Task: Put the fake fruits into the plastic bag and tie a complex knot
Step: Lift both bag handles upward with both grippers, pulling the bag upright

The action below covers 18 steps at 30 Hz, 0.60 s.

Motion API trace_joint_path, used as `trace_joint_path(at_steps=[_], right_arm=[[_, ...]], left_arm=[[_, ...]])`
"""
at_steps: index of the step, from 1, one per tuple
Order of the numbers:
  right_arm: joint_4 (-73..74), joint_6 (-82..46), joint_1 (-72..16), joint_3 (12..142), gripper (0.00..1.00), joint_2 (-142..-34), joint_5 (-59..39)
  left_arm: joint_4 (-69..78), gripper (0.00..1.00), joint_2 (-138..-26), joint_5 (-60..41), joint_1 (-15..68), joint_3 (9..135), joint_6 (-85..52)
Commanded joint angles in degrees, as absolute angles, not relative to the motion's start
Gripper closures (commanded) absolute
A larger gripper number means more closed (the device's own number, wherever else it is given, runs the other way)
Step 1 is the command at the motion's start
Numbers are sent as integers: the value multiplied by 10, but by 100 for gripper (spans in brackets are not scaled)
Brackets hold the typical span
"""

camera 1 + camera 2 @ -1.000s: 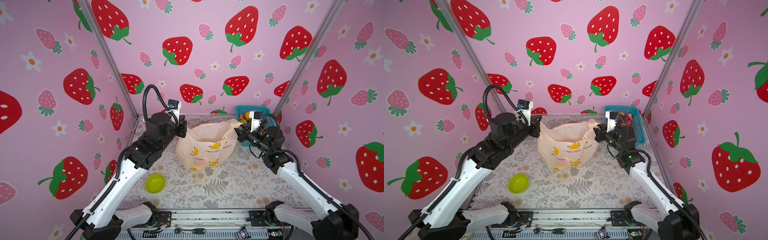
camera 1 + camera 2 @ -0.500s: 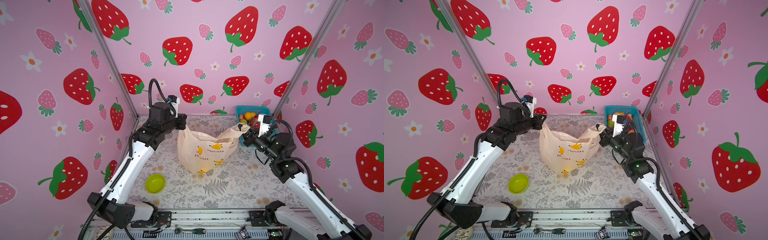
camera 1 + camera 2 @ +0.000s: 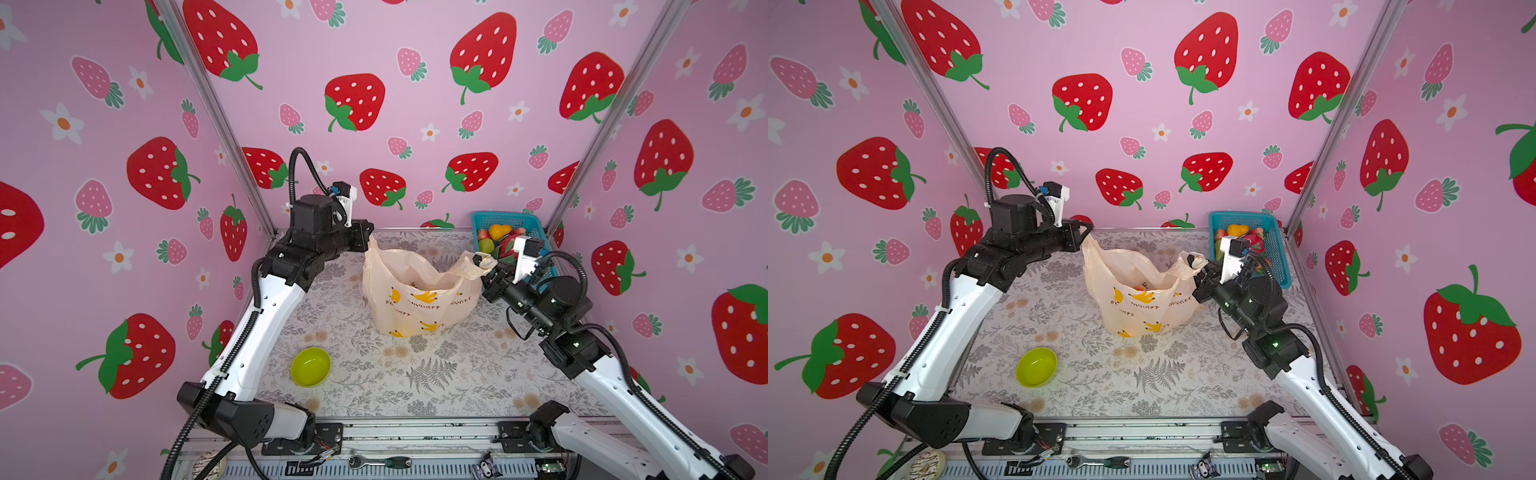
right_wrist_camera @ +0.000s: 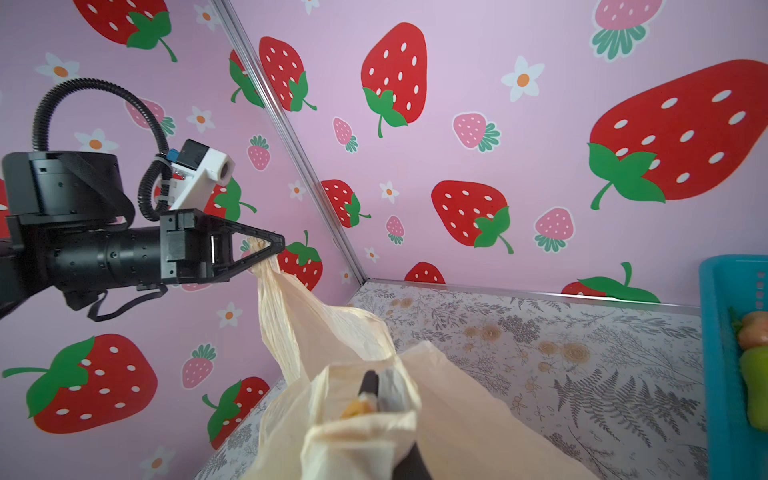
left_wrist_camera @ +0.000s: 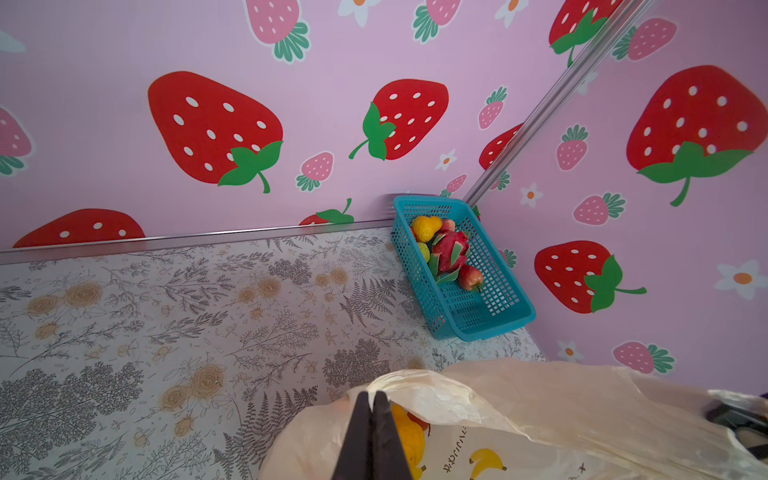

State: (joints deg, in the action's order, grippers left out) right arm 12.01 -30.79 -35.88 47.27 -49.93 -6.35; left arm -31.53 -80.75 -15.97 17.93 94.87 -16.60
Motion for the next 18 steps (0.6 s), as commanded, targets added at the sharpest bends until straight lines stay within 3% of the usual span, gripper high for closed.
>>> trace_joint_path(at_steps=[1,10,18], right_arm=[[123,-294,-360,449,93,-517,2],[66,-210,-359,483,83,-597,34],[-24,-133,-348,535,54,-648,-11]], left_arm=[[-331,100,-817,-175,168,950,-167],[-314,100,-803,-182,161,914,-161],[-293,100,-792,-185,161,869,-169]])
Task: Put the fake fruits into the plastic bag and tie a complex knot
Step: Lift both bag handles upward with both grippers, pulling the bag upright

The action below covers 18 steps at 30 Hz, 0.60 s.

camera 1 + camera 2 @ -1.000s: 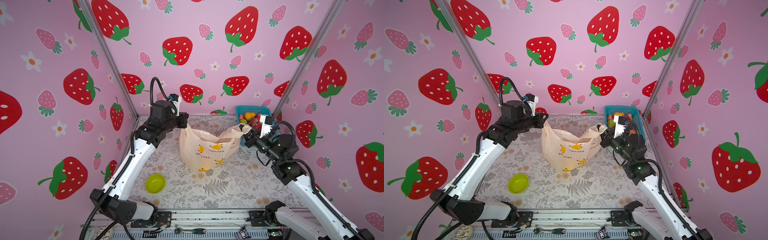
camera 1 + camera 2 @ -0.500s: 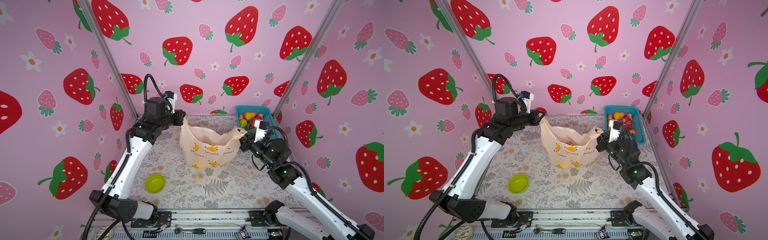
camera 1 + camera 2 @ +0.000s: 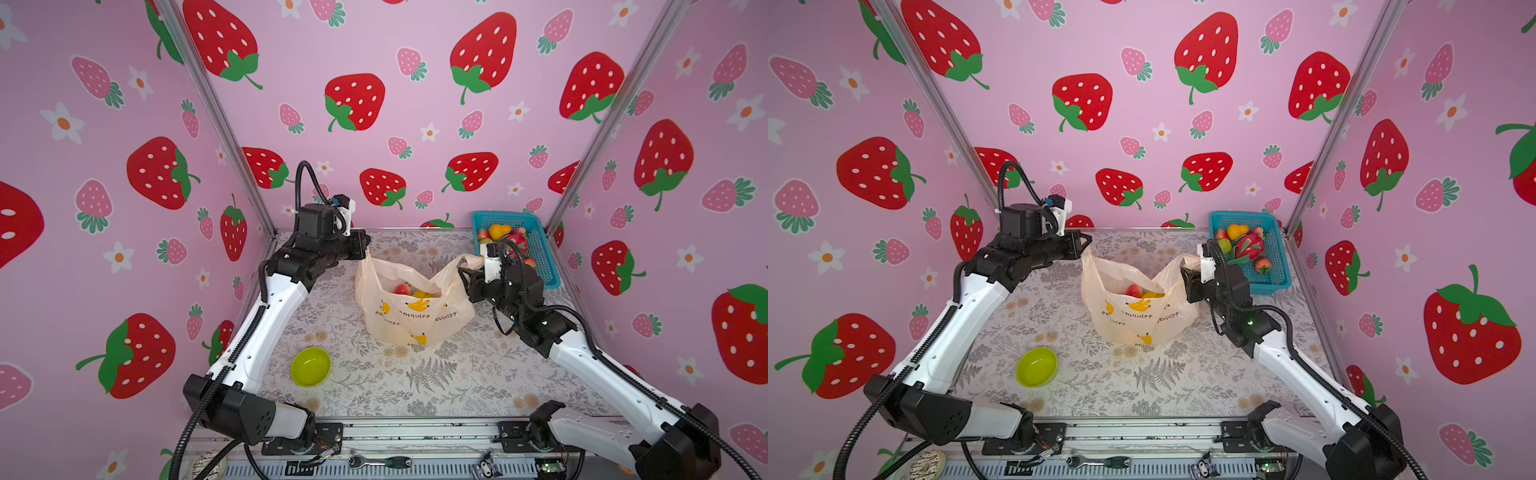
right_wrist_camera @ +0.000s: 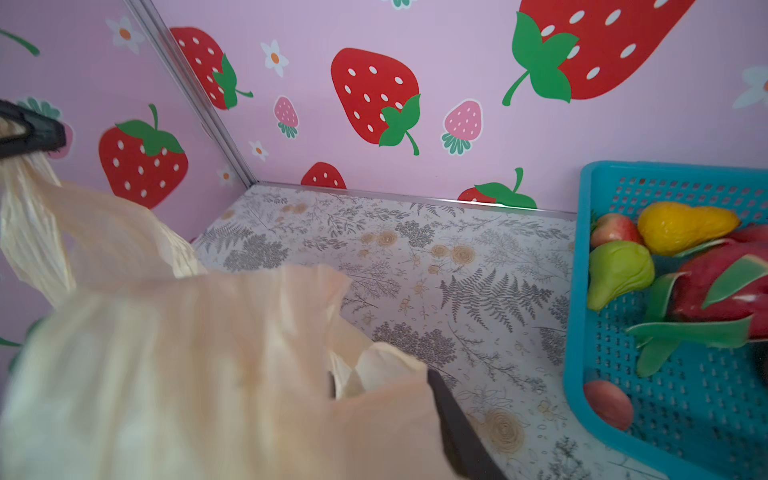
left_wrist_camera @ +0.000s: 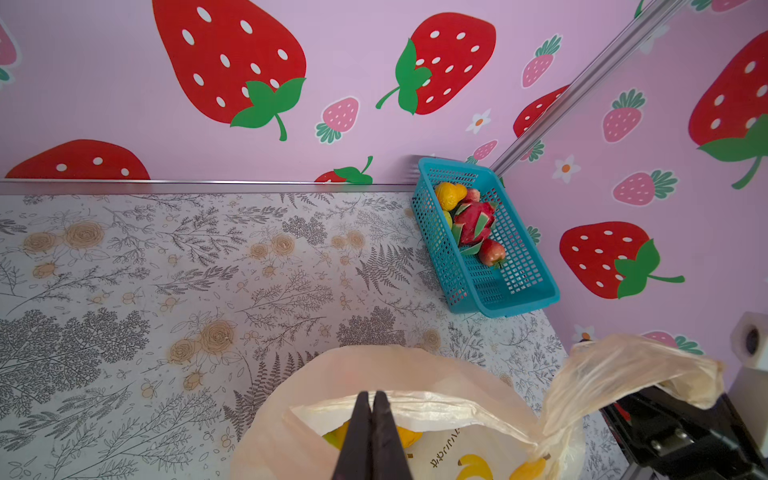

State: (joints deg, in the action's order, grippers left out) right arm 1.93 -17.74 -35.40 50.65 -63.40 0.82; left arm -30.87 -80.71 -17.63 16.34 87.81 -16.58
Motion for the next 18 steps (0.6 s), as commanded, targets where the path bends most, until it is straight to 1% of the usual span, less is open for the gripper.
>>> trace_joint_path(at_steps=[1,2,3,4,6,10,13,14,18], right_arm=[[-31,-126,-346,540,51,-654,-18],[-38,-116,-345,546,49,-661,-26],[-44,-108,-342,554,43,-668,-34],[-52,-103,-341,562,40,-673,-38],[-63,-93,-338,581,25,-686,-43],[-74,-81,-335,625,13,-711,-57],[-70,-82,-335,663,3,-730,-88],[-66,-83,-335,673,0,-736,-105],[-42,-96,-336,717,0,-757,-169]], left_arm=[[-293,100,-793,-186,160,867,-170],[-294,100,-794,-187,160,868,-170],[-295,100,-795,-189,160,868,-171],[-294,100,-794,-190,159,867,-171],[-291,100,-793,-193,160,865,-176],[-289,100,-790,-201,160,865,-178],[-288,100,-788,-205,159,864,-178],[-288,100,-786,-206,160,864,-178],[-285,100,-779,-210,160,861,-182]])
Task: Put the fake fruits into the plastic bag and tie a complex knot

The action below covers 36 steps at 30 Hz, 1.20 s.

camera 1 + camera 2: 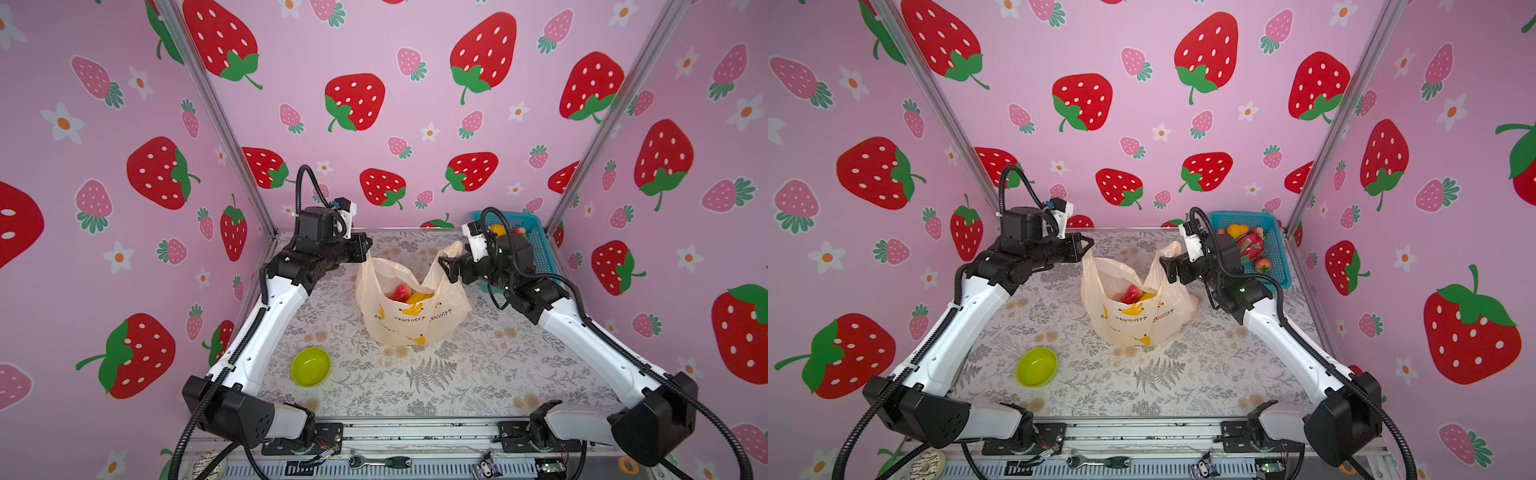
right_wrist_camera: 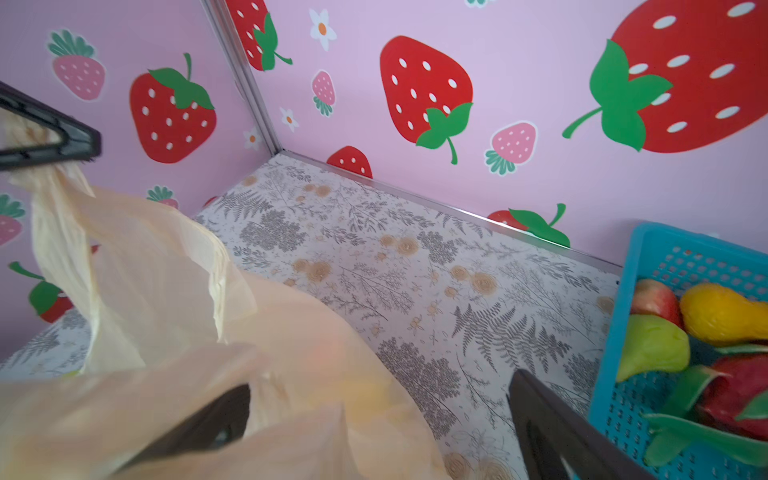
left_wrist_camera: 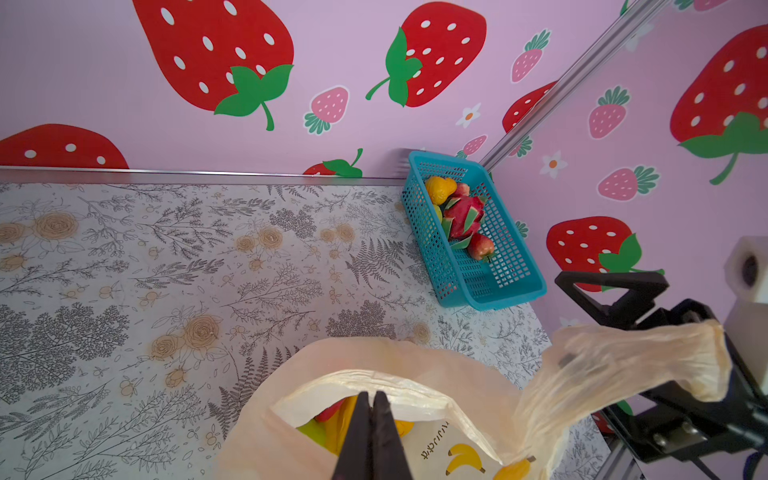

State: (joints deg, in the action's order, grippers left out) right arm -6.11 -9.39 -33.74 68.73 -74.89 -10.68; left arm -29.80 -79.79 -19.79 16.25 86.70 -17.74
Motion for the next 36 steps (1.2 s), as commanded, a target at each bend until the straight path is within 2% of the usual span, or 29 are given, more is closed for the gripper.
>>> trace_joint_path(at_steps=[1,8,16,22,29,36], right_arm=[[-37,-99,-335,724,0,-761,-176],[15,-120,-335,763,0,-777,-212],[7,-124,-337,824,0,-802,-205],[8,-73,-386,854,3,-808,-176],[81,-16,-449,790,7,-808,-272],[144,10,-478,708,9,-817,-310]], left_arm=[[-283,100,-778,-213,159,861,-183],[-279,100,-771,-225,159,860,-191],[-272,100,-760,-229,159,854,-198],[-273,100,-760,-235,160,856,-206],[-280,100,-762,-237,159,861,-215],[-285,100,-759,-239,157,865,-219]])
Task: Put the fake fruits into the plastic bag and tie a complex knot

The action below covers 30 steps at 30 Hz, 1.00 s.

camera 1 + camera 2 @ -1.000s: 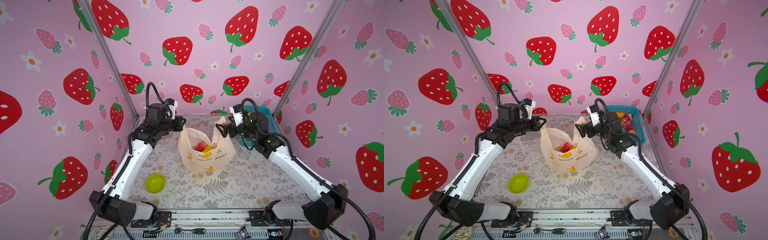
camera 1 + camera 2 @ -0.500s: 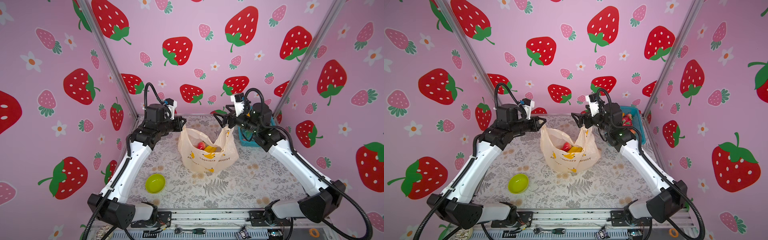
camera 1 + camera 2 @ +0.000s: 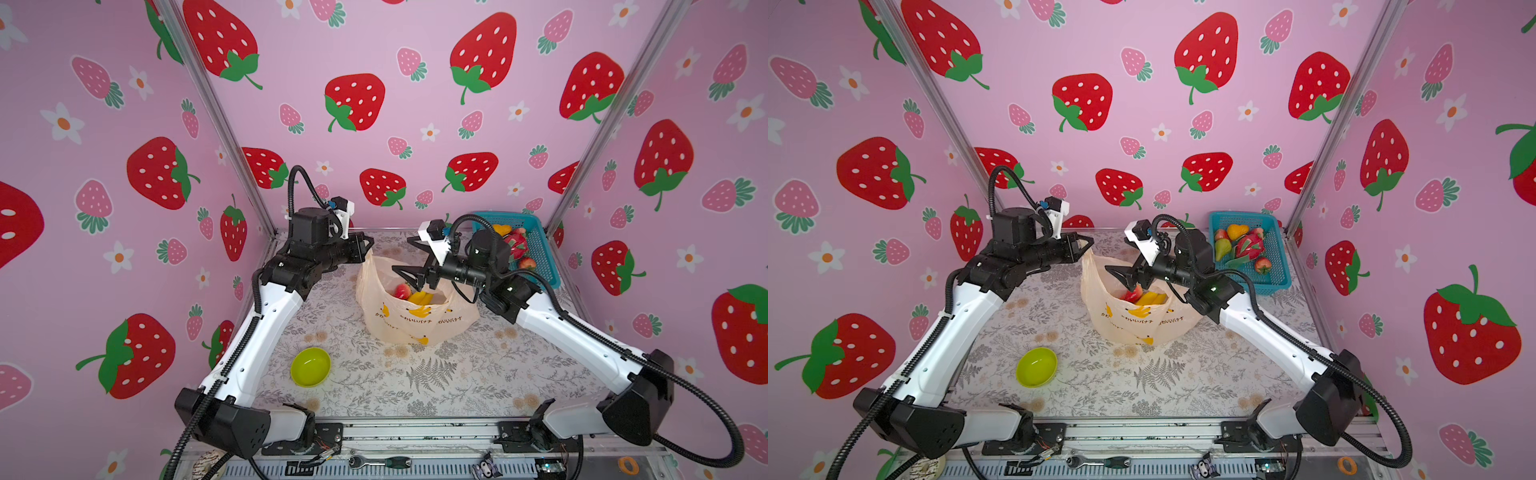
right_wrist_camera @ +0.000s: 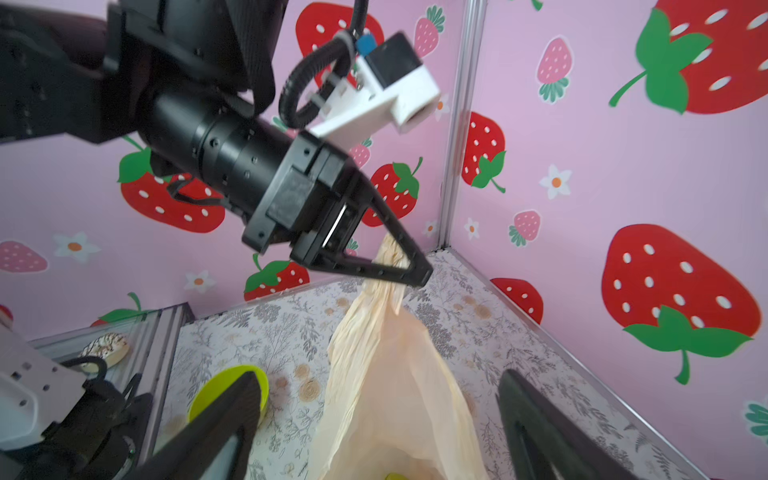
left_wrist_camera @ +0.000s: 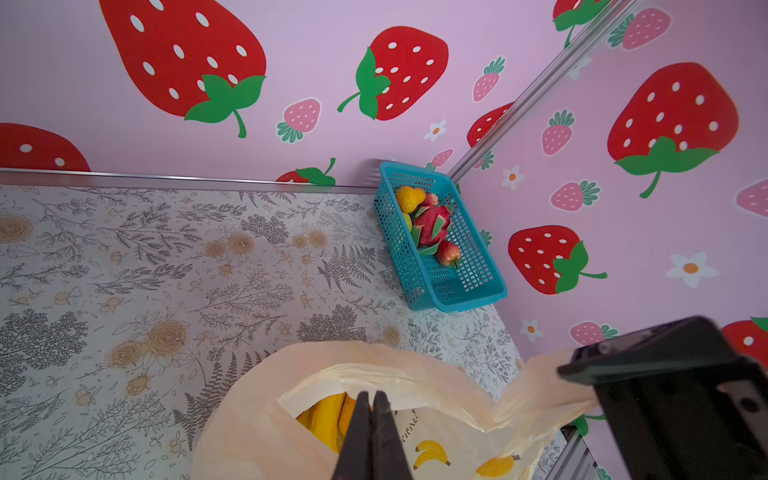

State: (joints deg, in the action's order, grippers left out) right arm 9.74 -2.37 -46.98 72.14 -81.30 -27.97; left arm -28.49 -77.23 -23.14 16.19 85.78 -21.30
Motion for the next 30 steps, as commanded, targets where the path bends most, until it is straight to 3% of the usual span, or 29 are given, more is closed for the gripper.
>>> trace_joint_path(at_steps=[1,13,24,28,30], right_arm=[[151,15,-480,698,9,-820,-310],[244,-21,-488,710,0,-925,-339],[296,-17,-490,755,0,-996,-362],[311,10,-488,746,5,-1012,-368],[322,18,-486,738,18,-1017,-386]], left_arm=[[-284,100,-759,-239,155,865,-221],[-279,100,-757,-288,152,873,-251],[-255,100,-750,-354,151,874,-294],[-249,100,-745,-365,149,874,-303],[-244,100,-744,-372,147,874,-311]])
